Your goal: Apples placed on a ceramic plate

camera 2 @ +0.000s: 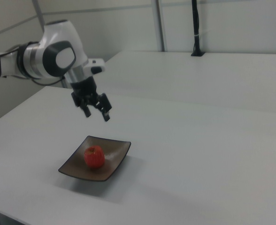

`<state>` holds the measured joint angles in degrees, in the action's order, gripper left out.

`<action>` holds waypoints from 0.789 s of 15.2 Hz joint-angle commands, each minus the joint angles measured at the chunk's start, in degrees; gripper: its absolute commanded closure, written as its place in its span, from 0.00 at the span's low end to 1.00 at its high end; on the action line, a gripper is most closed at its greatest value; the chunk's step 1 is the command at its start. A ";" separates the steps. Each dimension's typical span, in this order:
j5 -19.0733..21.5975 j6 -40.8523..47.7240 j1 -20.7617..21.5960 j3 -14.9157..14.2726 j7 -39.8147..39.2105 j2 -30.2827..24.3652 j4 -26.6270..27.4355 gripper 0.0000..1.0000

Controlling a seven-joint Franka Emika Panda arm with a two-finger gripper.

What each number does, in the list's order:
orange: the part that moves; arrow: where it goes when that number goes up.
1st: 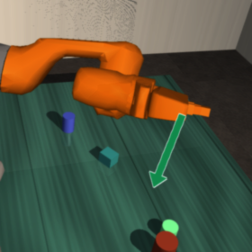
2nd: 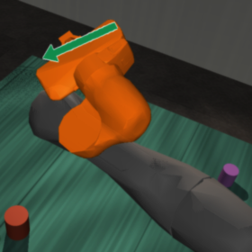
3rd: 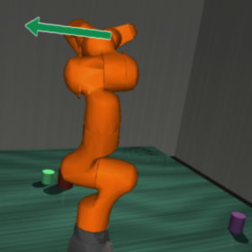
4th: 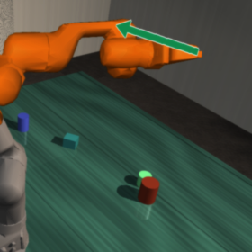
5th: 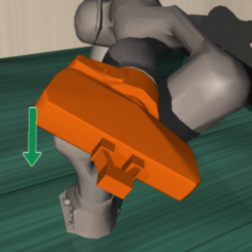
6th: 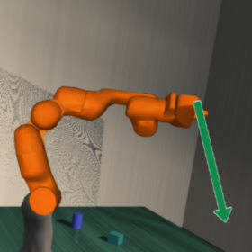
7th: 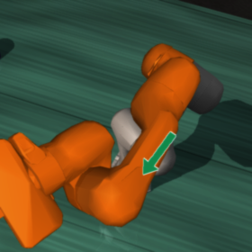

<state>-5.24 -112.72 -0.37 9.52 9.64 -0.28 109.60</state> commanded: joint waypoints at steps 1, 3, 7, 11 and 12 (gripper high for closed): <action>0.76 1.01 0.11 -4.76 0.21 -2.88 -2.11 0.00; 2.68 2.32 0.28 -7.05 0.12 -3.06 -3.95 0.00; 10.51 5.15 0.72 -9.17 -1.90 -3.06 -4.75 0.00; 10.60 4.70 0.99 -8.99 -3.65 -2.53 -3.87 0.00; 10.60 4.70 1.16 -8.99 -4.10 -2.53 -3.70 0.00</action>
<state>4.12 -108.99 -0.27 1.20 8.20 -2.84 105.43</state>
